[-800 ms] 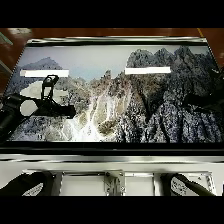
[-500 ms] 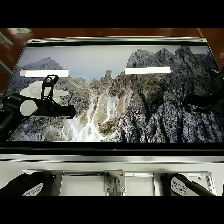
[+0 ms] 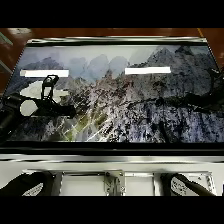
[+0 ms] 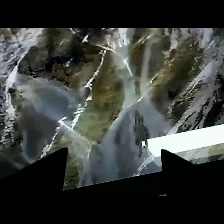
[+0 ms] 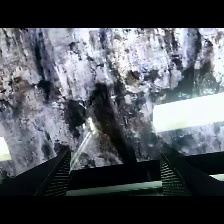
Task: Fold the shirts.
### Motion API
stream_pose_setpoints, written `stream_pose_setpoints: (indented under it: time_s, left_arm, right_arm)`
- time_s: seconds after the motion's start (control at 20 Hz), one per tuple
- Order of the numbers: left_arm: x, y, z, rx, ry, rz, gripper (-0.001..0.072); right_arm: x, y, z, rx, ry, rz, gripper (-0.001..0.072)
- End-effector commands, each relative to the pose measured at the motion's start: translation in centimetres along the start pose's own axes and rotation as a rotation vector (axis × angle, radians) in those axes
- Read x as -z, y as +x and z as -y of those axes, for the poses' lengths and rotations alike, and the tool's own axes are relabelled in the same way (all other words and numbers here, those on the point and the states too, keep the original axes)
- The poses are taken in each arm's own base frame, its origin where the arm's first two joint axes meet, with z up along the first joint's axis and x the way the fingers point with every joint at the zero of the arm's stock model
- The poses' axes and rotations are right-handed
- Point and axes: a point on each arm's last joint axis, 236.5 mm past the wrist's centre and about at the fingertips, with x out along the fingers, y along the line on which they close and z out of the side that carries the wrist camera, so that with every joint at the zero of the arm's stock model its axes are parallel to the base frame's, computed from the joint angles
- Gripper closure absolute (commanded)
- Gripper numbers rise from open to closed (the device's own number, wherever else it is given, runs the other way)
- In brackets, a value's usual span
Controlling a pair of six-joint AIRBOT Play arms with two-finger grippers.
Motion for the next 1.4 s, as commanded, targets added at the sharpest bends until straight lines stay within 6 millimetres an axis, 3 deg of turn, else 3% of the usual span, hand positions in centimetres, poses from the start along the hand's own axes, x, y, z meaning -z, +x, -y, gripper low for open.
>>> stream_pose_setpoints:
  time_s: [0.0, 0.4, 0.55, 0.65, 0.8, 0.9, 1.05, 1.15, 1.35]
  left_arm:
    - [0.0, 0.0, 0.0, 0.0, 0.0, 0.001, 0.0007]
    - [-0.5, 0.1, 0.1, 0.006, -0.003, 0.018, 0.0007]
    - [-0.9, 0.2, -1.4, -0.02, -0.03, 0.025, 0.0007]
    - [-1.9, -0.1, -4.4, -0.056, -0.105, 0.042, 0.0007]
    - [-4.7, -0.8, -11.0, -0.134, -0.216, 0.053, 0.0012]
    - [-6.8, -0.3, -15.1, -0.175, -0.251, 0.039, 0.0011]
    - [-9.4, 1.5, -21.8, -0.237, -0.342, 0.036, 0.0011]
    - [-10.0, 3.2, -25.8, -0.26, -0.456, 0.027, 0.001]
    - [-8.8, 7.4, -30.3, -0.278, -0.523, -0.032, 0.0008]
  right_arm:
    - [-0.8, 0.0, -0.6, -0.026, 0.008, 0.033, 0.0035]
    - [-0.7, -0.1, -0.8, -0.033, 0.008, 0.03, 0.0035]
    - [-0.7, -0.1, -0.8, -0.033, 0.003, 0.031, 0.0035]
    - [-0.8, -0.1, -0.8, -0.033, -0.004, 0.034, 0.0035]
    - [-1.2, -0.1, -1.1, -0.044, -0.001, 0.053, 0.0035]
    - [-1.7, -0.2, -1.8, -0.076, 0.005, 0.072, 0.0035]
    - [-2.3, -0.3, -2.6, -0.108, 0.012, 0.098, 0.0035]
    - [-2.4, -0.3, -2.6, -0.108, 0.012, 0.102, 0.0035]
    - [-2.7, -0.2, -2.6, -0.111, -0.002, 0.113, 0.0035]
